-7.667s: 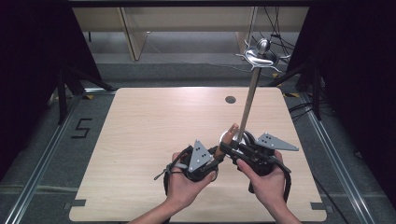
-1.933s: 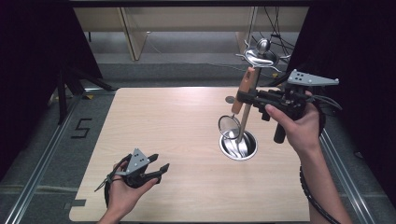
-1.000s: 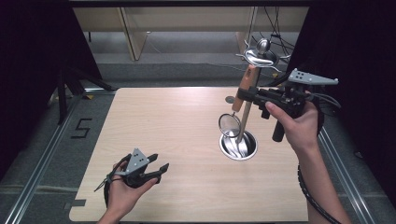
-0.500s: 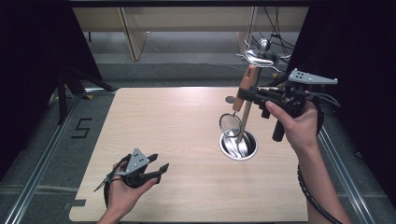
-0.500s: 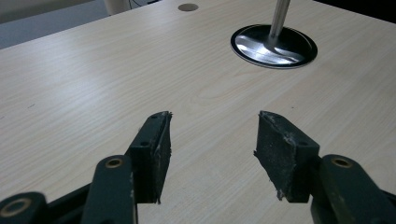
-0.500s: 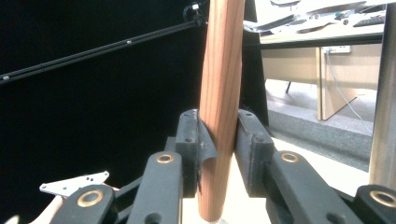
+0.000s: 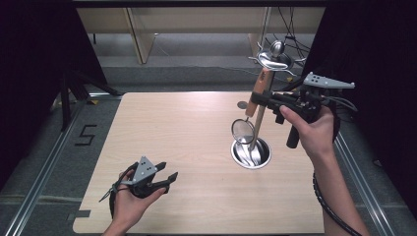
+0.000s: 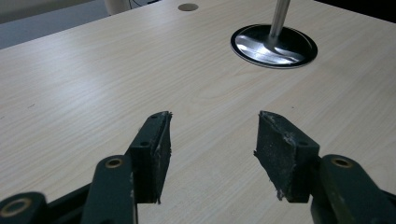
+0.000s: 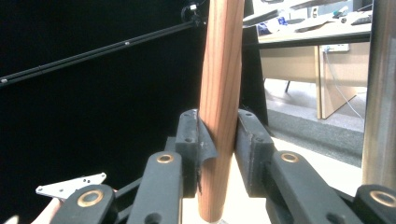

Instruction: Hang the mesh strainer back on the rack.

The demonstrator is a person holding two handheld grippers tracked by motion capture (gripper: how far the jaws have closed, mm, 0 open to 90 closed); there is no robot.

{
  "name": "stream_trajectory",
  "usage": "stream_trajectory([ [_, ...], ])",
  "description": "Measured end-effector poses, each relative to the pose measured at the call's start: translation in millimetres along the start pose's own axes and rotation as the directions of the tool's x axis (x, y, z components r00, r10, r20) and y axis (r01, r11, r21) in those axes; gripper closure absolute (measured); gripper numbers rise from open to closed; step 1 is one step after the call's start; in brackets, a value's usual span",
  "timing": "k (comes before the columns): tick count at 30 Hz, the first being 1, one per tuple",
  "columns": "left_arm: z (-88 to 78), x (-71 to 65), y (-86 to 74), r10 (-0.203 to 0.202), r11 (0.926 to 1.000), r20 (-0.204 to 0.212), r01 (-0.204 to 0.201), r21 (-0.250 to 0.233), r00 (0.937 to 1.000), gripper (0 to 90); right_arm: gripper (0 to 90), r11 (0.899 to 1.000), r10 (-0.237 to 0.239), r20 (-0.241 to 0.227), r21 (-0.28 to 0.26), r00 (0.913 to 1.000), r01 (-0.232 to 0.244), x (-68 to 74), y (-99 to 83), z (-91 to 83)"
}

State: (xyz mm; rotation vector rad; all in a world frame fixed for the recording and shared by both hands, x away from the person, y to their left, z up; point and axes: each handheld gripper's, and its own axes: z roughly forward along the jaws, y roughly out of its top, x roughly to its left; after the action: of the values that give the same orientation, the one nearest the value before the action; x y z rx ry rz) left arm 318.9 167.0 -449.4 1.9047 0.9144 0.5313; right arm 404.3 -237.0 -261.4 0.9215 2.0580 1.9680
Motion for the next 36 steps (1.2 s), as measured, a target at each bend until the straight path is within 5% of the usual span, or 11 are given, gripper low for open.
stream_trajectory([
  [5, -0.1, 0.1, -0.2, -0.002, 1.0000, -0.002, 0.002, 0.001, 1.0000, 44.3, 73.4, 0.999, -0.033, -0.007, -0.014, 0.9994, 0.033, -3.9, 0.2, 2.1],
  [6, 0.2, 0.4, -0.2, -0.003, 1.0000, 0.003, 0.003, -0.001, 1.0000, 44.3, 73.4, 1.000, -0.002, -0.003, 0.000, 1.0000, 0.002, -2.0, 0.1, 1.1],
  [36, 0.3, 1.1, 0.0, 0.010, 0.9999, -0.002, -0.010, 0.004, 1.0000, 44.3, 73.4, 1.000, 0.013, 0.003, -0.015, 0.9999, -0.013, -12.0, -0.7, -0.3],
])
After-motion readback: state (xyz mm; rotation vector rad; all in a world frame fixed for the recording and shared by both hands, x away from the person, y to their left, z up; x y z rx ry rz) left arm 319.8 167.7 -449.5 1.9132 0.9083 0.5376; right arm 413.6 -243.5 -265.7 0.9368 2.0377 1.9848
